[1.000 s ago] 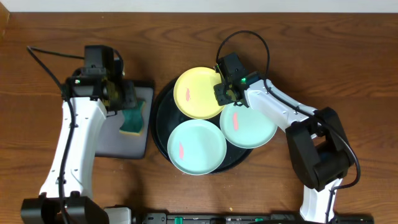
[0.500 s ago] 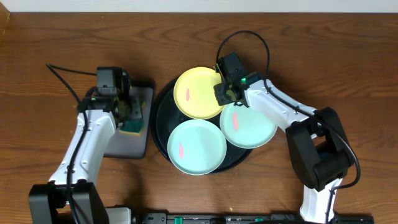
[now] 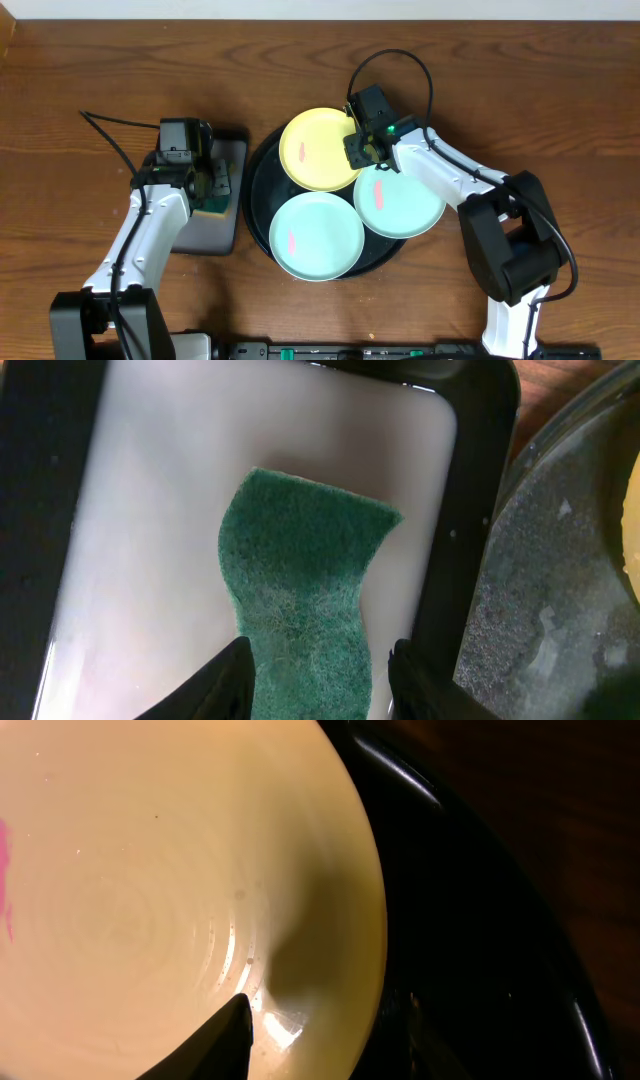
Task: Clean dirty plates on tray and stack at the side
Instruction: 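Lower left gripper into water tray and grasp green sponge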
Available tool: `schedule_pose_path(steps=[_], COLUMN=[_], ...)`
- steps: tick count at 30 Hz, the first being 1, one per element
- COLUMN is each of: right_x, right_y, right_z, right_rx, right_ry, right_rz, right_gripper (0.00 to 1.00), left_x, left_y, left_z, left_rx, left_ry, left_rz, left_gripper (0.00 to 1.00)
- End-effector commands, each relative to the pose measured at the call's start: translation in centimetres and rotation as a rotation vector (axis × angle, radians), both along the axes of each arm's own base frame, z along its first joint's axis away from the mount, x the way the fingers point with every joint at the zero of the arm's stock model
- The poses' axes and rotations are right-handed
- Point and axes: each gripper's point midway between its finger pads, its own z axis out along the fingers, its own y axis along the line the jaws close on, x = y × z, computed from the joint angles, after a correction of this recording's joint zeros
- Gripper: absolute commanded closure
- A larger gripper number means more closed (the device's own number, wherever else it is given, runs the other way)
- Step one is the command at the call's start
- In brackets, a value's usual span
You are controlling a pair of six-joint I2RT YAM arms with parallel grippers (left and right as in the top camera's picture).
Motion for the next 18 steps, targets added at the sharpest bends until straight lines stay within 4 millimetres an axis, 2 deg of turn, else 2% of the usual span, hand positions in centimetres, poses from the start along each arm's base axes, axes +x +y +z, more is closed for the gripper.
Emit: schedule_pose_path(steps=[1, 8, 14, 16, 18], right_x=[0.1, 0.2, 0.2, 0.2, 0.2], right_y=[0.3, 0.3, 0.3, 0.3, 0.3], right_z=[-0.4, -0.4, -0.4, -0.4, -0.4], right_rx=[-0.008, -0.007, -0.007, -0.006, -0.006], right_ry=[-0.001, -0.003, -0.003, -0.004, -0.004], right_rz=[0.0, 0.0, -0.001, 0.0, 0.0], right_gripper=[0.54, 0.58, 0.73, 0.74, 0.7], left_x=[-0.6, -0.7, -0.4, -0.3, -0.3], left_y=[0.4, 0.6, 0.6, 0.6, 0.6], left_z=[-1.2, -2.9, -3.3, -3.3, -3.3], left_rx=[0.029, 0.038, 0.038, 0.039, 0.039], left_ry=[0.038, 0.083, 0.085, 0.08, 0.077], left_rz=[0.005, 0.008, 0.008, 0.008, 0.008], left_gripper=[0.55, 0.55, 0.55, 0.55, 0.54])
